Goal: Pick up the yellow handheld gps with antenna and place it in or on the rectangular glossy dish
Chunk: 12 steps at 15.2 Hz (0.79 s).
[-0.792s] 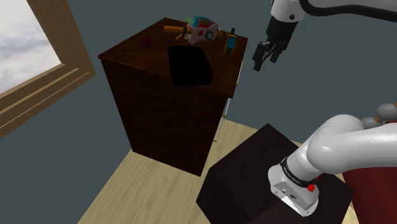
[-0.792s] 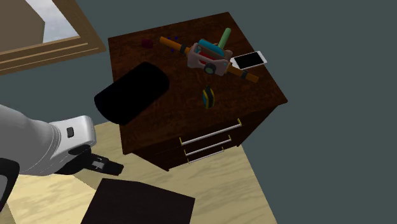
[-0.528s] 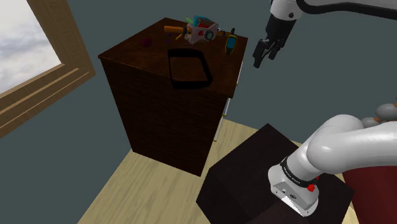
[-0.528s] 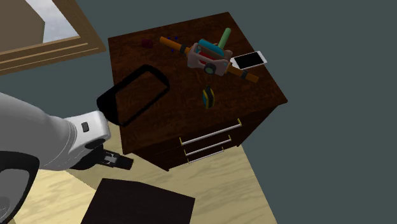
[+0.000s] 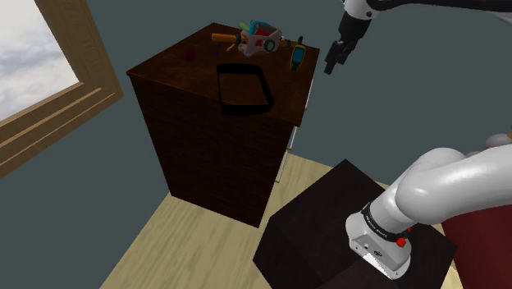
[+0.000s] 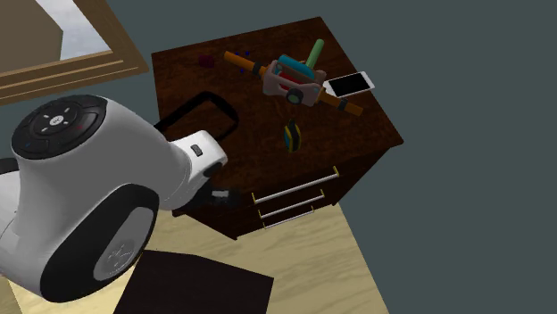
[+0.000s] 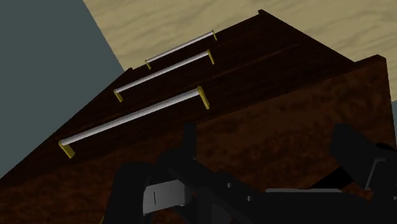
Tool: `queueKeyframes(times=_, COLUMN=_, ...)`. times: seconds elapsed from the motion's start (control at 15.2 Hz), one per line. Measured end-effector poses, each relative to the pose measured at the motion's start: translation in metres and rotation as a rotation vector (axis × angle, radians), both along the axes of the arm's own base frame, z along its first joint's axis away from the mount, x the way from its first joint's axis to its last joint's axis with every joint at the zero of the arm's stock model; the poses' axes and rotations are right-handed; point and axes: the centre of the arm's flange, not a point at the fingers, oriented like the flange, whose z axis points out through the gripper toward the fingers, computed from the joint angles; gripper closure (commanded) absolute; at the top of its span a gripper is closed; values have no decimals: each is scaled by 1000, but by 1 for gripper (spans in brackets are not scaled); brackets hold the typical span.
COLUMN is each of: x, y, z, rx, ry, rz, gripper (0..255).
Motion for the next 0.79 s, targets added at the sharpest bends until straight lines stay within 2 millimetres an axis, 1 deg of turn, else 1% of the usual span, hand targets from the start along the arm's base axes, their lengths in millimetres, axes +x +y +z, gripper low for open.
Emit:
queueKeyframes(times=0.07, x=10, y=-8, z=1, rx=3, ry=-5, rz=20, gripper=0)
queueKeyframes(times=0.4, x=54, y=-55, z=-5, rx=20, ry=-30, rz=120, gripper=0)
queueKeyframes(times=0.46, x=65, y=-61, z=-2, rx=23, ry=-35, rz=140, gripper=0)
queueKeyframes(times=0.53, x=76, y=-71, z=-7, rx=26, ry=-40, rz=159, gripper=0)
queueKeyframes(times=0.66, x=94, y=-86, z=-7, rx=33, ry=-50, rz=199, gripper=0)
queueKeyframes(times=0.79, x=117, y=-100, z=-7, rx=39, ry=-61, rz=239, gripper=0)
